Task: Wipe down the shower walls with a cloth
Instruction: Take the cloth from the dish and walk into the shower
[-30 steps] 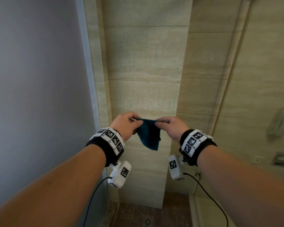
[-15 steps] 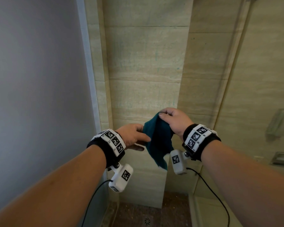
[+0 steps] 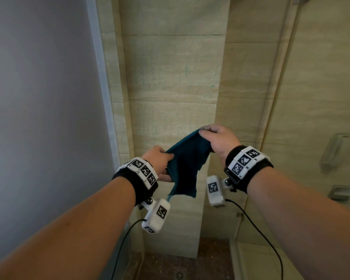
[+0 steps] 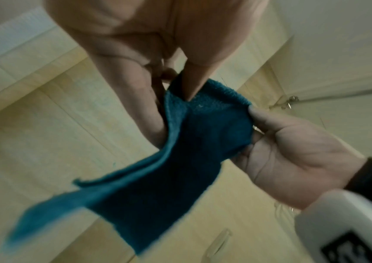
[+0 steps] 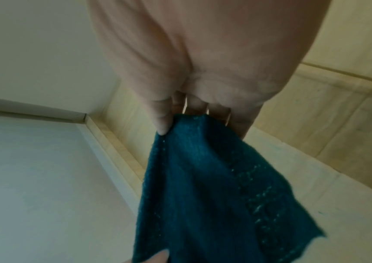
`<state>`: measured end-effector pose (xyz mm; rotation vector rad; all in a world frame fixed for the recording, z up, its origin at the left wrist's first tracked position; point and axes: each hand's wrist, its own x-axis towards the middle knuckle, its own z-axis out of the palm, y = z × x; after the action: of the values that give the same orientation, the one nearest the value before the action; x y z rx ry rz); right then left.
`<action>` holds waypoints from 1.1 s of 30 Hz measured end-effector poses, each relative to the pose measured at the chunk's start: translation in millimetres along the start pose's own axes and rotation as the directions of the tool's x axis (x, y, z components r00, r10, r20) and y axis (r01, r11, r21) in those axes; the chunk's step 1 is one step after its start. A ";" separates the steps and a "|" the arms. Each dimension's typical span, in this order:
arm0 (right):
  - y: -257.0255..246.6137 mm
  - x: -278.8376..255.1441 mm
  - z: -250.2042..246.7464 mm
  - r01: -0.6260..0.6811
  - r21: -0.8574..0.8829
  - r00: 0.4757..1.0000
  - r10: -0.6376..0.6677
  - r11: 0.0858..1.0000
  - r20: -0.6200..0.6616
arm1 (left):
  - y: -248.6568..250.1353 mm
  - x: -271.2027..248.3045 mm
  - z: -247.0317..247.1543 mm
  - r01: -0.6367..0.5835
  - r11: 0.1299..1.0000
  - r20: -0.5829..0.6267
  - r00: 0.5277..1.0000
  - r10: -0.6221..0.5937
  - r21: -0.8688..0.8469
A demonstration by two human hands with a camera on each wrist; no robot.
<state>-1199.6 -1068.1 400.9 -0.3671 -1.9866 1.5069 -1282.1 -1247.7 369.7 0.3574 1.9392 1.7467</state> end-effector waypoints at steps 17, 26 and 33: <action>-16.1 -18.1 2.3 -0.500 0.348 0.855 0.389 0.793 0.342 | 66.5 -25.1 12.1 -0.119 0.805 0.167 0.951 0.262 -0.581; -38.6 -20.5 18.5 -0.287 0.553 0.957 0.211 0.782 0.198 | 87.0 -6.6 -13.8 -0.562 0.615 0.176 0.800 0.573 0.553; -65.4 -8.8 17.8 -0.138 0.498 0.990 0.117 0.856 0.075 | 109.6 -7.4 -23.2 -0.576 0.544 0.323 0.808 0.493 0.610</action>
<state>-1194.7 -1107.2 456.7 -0.2468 -1.5363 2.0582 -1302.9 -1255.6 479.7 1.4331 2.5074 1.1502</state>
